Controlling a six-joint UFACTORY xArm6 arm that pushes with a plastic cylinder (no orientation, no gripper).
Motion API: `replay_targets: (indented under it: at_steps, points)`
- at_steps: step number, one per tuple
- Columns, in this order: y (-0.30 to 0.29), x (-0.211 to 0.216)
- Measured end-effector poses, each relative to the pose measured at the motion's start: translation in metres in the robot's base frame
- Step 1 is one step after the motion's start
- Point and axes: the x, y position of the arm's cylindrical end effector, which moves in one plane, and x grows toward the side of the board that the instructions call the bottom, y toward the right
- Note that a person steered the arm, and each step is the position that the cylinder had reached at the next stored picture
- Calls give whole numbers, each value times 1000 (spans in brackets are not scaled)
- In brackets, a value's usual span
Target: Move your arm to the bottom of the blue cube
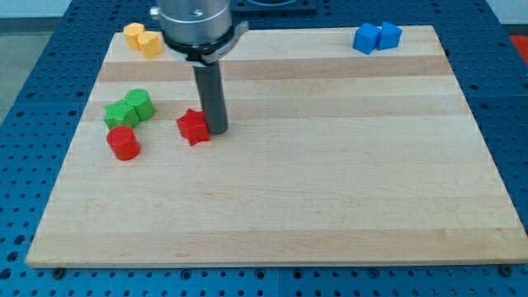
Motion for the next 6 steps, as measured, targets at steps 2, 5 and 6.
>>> replay_targets:
  at_steps: [2, 5, 6]
  points:
    - [-54, 4]
    - [34, -28]
    - [115, -59]
